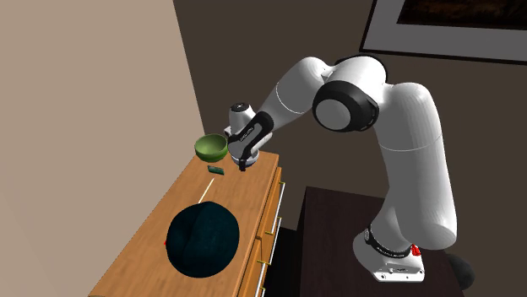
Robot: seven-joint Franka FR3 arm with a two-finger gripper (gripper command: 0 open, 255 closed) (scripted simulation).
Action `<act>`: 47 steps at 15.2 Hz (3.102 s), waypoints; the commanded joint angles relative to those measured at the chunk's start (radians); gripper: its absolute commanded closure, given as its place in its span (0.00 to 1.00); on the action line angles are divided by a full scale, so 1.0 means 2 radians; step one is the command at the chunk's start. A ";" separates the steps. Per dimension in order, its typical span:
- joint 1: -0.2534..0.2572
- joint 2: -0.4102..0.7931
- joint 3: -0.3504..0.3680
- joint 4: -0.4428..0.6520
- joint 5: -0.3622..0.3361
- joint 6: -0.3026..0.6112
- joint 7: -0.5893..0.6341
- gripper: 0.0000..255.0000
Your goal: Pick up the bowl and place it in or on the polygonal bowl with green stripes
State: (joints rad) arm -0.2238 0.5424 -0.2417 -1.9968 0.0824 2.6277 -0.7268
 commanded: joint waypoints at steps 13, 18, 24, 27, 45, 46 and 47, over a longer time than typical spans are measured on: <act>0.000 0.000 0.000 0.000 0.000 0.000 0.000 1.00; 0.005 -0.027 -0.007 -0.002 -0.007 -0.024 0.003 1.00; 0.011 -0.057 -0.014 -0.001 -0.016 -0.055 0.007 1.00; 0.013 -0.071 -0.017 0.001 -0.021 -0.070 0.009 1.00; 0.023 -0.142 -0.028 0.033 -0.044 -0.172 0.019 1.00; 0.023 -0.144 -0.028 0.034 -0.045 -0.174 0.019 1.00; 0.024 -0.128 -0.026 0.059 -0.040 -0.185 0.020 1.00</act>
State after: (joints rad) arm -0.1758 0.2676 -0.2958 -1.9150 -0.0040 2.2768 -0.6863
